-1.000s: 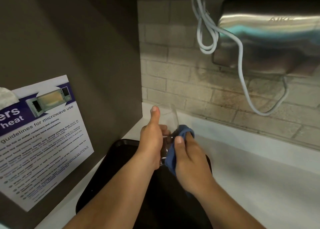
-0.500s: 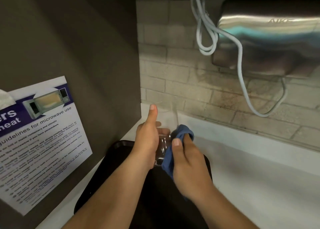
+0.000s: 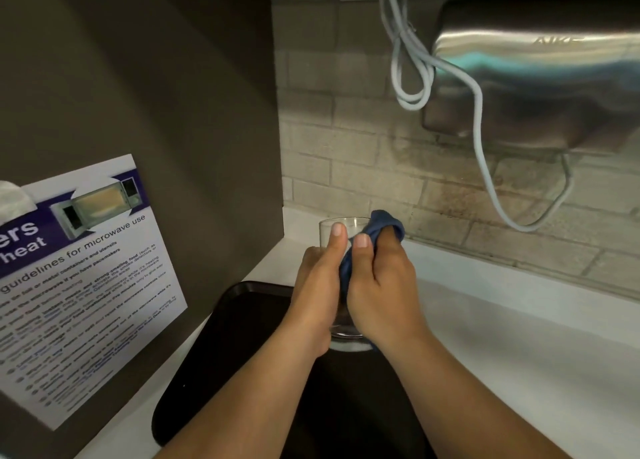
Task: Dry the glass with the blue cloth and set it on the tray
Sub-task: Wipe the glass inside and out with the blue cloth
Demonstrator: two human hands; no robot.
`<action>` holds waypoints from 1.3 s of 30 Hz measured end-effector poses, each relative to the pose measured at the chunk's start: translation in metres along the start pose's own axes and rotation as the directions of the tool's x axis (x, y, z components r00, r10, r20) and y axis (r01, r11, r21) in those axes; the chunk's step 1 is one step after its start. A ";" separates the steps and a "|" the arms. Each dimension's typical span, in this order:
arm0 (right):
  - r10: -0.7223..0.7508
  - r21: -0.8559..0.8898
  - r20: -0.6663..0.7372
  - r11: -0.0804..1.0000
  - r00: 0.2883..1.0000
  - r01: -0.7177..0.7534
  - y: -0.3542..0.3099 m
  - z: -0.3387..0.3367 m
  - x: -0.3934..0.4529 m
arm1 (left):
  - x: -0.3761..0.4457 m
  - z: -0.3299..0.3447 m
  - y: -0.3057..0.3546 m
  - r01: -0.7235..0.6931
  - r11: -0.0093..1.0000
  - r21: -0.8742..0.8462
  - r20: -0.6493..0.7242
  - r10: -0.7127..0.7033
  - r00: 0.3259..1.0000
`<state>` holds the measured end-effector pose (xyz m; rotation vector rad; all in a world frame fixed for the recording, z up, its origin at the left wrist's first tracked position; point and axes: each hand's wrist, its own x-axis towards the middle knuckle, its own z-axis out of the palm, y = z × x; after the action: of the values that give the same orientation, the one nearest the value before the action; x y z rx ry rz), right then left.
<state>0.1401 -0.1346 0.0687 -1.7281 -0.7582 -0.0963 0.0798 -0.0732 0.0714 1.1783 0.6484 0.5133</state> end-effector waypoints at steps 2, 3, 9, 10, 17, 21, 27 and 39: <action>0.109 0.074 -0.002 0.991 0.994 -0.109 -0.001 -0.003 0.011 | -0.002 0.000 0.001 0.053 0.996 -0.078 0.002 -0.053 0.999; 0.213 0.165 0.028 0.963 0.977 -0.214 -0.002 -0.006 0.019 | -0.002 0.000 0.001 0.087 0.990 -0.108 0.012 -0.086 0.996; 0.425 0.191 0.212 0.865 0.880 -0.463 -0.002 -0.014 -0.002 | 0.004 0.002 0.010 0.146 0.984 -0.099 -0.128 -0.158 0.979; 0.381 0.118 0.221 0.903 0.898 -0.412 0.001 -0.013 -0.015 | 0.007 0.001 0.011 0.146 0.985 -0.093 -0.172 -0.160 0.972; 0.001 -0.110 0.095 0.994 0.995 0.010 -0.001 -0.002 -0.019 | 0.012 -0.006 0.003 0.174 0.985 -0.009 -0.067 -0.174 0.983; 0.300 0.278 0.104 0.907 0.948 -0.317 -0.008 -0.012 0.022 | 0.007 -0.006 0.008 0.089 0.993 -0.080 0.015 -0.088 0.996; 0.125 -0.036 0.235 0.992 0.964 -0.120 -0.009 -0.011 -0.034 | 0.015 -0.008 0.019 0.074 0.997 -0.020 -0.179 -0.076 0.981; 0.082 0.072 0.032 0.994 0.996 -0.084 0.002 0.002 -0.004 | 0.006 -0.005 0.016 0.044 0.985 0.169 -0.099 -0.027 0.995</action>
<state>0.1370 -0.1346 0.0640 -1.6920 -0.7020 0.0136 0.0802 -0.0605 0.0840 1.3066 0.8079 0.4939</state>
